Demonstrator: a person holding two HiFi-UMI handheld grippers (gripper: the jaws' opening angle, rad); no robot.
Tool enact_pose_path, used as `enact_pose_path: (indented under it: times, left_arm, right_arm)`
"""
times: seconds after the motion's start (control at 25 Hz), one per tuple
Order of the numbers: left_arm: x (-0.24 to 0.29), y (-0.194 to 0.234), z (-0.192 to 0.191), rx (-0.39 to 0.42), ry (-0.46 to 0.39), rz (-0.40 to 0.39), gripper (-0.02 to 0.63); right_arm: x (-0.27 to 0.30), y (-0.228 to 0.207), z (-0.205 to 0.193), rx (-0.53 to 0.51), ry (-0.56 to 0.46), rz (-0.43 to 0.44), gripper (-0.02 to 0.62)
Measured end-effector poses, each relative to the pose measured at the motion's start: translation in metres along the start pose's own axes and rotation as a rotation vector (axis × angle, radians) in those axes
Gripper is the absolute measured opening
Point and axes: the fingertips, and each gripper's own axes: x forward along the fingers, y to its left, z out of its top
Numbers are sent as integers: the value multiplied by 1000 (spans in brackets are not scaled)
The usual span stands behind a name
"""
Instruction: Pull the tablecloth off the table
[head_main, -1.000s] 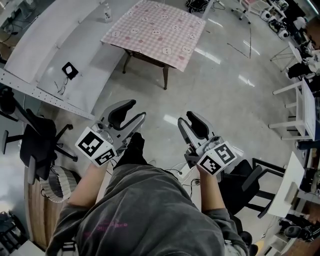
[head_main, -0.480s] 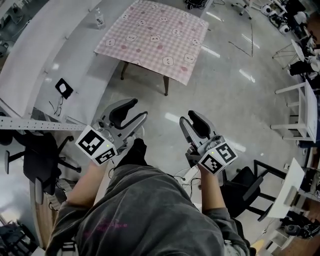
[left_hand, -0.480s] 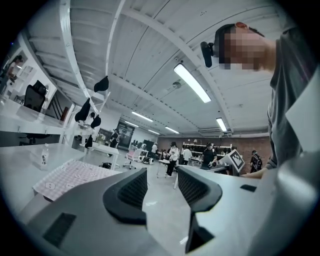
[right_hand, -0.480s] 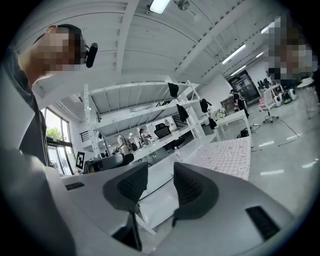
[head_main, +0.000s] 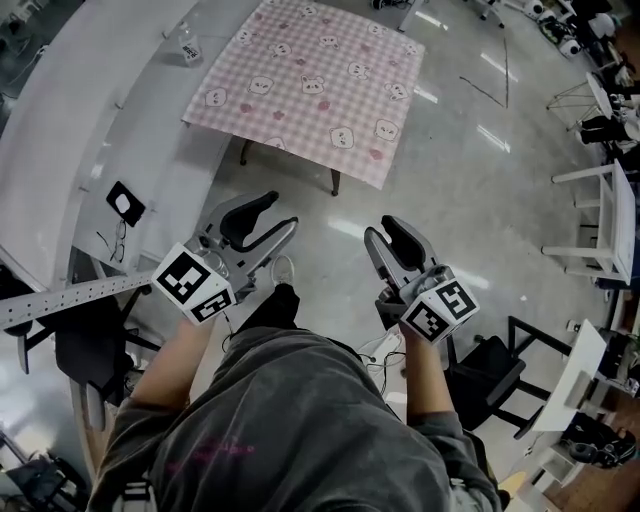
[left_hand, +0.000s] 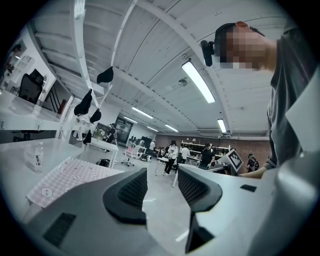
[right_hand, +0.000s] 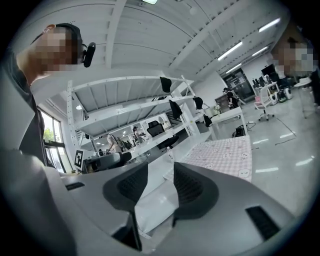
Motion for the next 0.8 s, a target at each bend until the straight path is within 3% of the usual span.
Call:
enact_pose_path:
  times: [0.48, 0.8]
  left_arm:
    - [22, 74, 15, -2, 11, -12, 190]
    - [38, 101, 3, -37, 30, 1, 189]
  right_arm:
    - [61, -30, 18, 6, -2, -40, 141]
    - [84, -55, 22, 15, 0, -53, 141]
